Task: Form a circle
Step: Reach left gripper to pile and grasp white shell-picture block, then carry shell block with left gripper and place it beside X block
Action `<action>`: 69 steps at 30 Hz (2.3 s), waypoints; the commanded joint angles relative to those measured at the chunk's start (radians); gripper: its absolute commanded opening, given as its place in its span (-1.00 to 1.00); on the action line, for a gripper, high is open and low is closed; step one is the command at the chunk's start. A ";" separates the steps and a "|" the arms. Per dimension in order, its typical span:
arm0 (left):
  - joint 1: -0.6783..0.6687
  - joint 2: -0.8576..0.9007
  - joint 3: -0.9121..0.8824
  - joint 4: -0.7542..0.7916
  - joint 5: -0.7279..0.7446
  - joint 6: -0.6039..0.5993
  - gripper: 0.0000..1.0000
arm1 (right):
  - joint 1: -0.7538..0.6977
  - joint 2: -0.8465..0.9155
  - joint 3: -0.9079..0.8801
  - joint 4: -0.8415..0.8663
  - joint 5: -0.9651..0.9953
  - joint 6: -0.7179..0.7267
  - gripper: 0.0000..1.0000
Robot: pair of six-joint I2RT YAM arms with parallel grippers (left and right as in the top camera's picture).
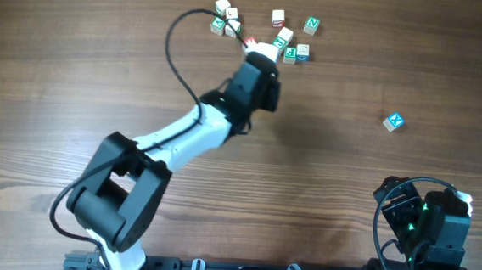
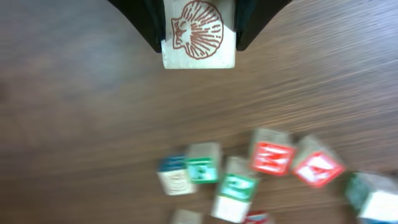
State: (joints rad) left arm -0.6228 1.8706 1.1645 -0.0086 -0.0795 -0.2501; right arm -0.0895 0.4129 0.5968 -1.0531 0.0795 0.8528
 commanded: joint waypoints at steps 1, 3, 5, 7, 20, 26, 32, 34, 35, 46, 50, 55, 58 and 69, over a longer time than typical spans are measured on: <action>-0.061 0.042 -0.001 0.066 0.027 0.034 -0.46 | 0.003 -0.008 -0.002 0.002 0.018 0.014 0.99; -0.095 0.083 -0.001 0.130 0.038 0.034 -0.45 | 0.003 -0.008 -0.002 0.002 0.018 0.014 1.00; -0.117 0.124 -0.001 0.187 0.050 0.034 -0.44 | 0.003 -0.008 -0.002 0.002 0.018 0.014 0.99; -0.137 0.156 -0.001 0.237 0.109 0.034 -0.44 | 0.003 -0.008 -0.002 0.001 0.017 0.014 1.00; -0.290 0.298 -0.001 0.558 0.112 -0.028 -0.35 | 0.003 -0.008 -0.002 0.002 0.018 0.014 0.99; -0.300 0.339 0.043 0.634 0.112 -0.077 -0.39 | 0.003 -0.008 -0.002 0.002 0.018 0.014 0.99; -0.329 0.480 0.193 0.628 0.111 -0.080 -0.39 | 0.003 -0.008 -0.002 0.002 0.018 0.014 0.99; -0.336 0.494 0.216 0.612 0.090 -0.080 -0.39 | 0.003 -0.008 -0.002 0.002 0.018 0.014 1.00; -0.336 0.494 0.216 0.612 0.081 -0.080 -0.39 | 0.003 -0.008 -0.002 0.002 0.018 0.014 0.99; -0.333 0.565 0.295 0.630 0.029 -0.133 -0.30 | 0.003 -0.008 -0.002 0.002 0.018 0.015 1.00; -0.334 0.565 0.295 0.622 0.029 -0.133 -0.02 | 0.003 -0.008 -0.002 0.002 0.018 0.015 0.99; -0.335 0.561 0.295 0.616 0.030 -0.133 0.26 | 0.003 -0.008 -0.002 0.001 0.018 0.015 0.99; -0.319 0.510 0.295 0.528 0.029 -0.132 0.53 | 0.003 -0.008 -0.002 0.002 0.018 0.014 1.00; -0.098 0.185 0.295 0.148 0.030 -0.125 0.99 | 0.003 -0.008 -0.002 0.002 0.017 0.014 0.99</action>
State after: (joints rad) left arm -0.7990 2.1113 1.4551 0.1631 -0.0399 -0.3798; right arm -0.0895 0.4129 0.5968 -1.0534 0.0795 0.8562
